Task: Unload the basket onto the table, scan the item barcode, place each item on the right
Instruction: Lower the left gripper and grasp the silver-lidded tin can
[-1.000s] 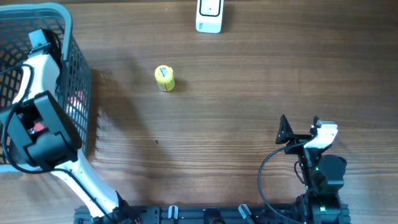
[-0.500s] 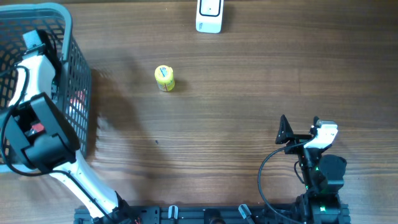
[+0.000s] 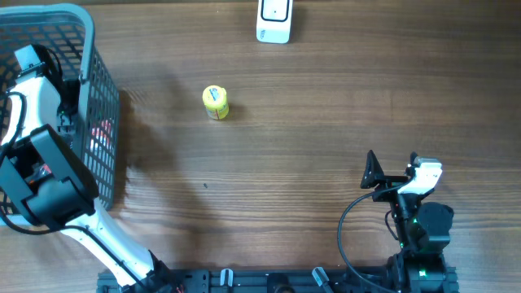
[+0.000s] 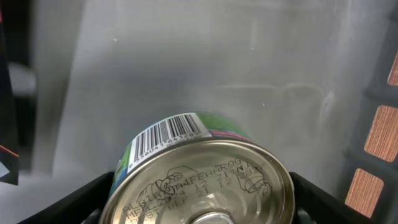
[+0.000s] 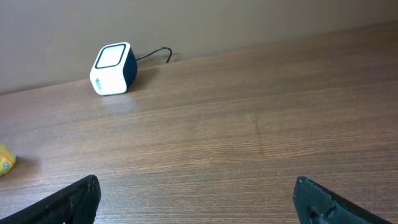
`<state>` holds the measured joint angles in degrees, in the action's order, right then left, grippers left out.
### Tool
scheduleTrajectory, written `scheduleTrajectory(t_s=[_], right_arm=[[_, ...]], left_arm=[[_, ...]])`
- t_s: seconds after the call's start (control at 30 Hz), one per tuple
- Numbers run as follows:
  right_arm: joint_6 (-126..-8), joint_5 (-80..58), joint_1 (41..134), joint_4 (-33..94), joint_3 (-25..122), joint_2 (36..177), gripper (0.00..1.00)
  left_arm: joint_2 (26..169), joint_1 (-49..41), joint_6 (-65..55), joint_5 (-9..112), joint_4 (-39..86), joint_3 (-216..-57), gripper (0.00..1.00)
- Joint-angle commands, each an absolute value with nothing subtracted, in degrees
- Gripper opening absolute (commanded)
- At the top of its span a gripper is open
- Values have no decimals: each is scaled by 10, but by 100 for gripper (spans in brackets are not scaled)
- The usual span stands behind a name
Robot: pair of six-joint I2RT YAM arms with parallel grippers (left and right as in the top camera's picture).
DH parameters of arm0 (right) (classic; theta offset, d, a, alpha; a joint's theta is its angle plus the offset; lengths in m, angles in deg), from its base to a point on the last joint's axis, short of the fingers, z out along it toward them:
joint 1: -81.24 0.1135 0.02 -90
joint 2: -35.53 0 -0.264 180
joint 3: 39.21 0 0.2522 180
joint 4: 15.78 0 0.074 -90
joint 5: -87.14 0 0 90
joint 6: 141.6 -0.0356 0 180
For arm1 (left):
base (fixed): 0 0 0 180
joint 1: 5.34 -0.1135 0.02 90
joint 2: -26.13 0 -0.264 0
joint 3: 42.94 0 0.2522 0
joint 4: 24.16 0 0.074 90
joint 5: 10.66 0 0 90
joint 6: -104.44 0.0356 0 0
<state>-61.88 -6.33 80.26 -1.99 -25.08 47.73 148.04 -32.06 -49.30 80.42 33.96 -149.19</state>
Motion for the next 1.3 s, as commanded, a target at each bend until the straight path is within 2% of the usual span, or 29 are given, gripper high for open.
scheduleTrajectory(t_s=[0.0,0.13,0.4,0.47,0.63,0.9,1.0,1.27], right_arm=[[-623,-73,800,-22,-252,481,100],[-623,-73,800,-22,-252,481,100],[-623,-73,800,-22,-252,481,99],[-623,-73,800,-22,-252,481,100],[-623,-73,800,-22,-252,481,100],[-623,-73,800,-22,-252,481,100],[-623,-73,800,-22,-252,481,99],[-623,-73,800,-22,-252,481,100]], left_arm=[[1527,-313,-413,789,344,-1459,84],[1527,-312,-370,792,353,-1459,83],[1527,-312,-382,818,403,-1459,79],[1527,-312,-347,820,401,-1459,78],[1527,-312,-305,852,407,-1459,69],[1526,-312,-305,865,421,-1463,73],[1523,-313,-305,866,433,-1472,59],[1504,-313,-305,884,455,-1489,60]])
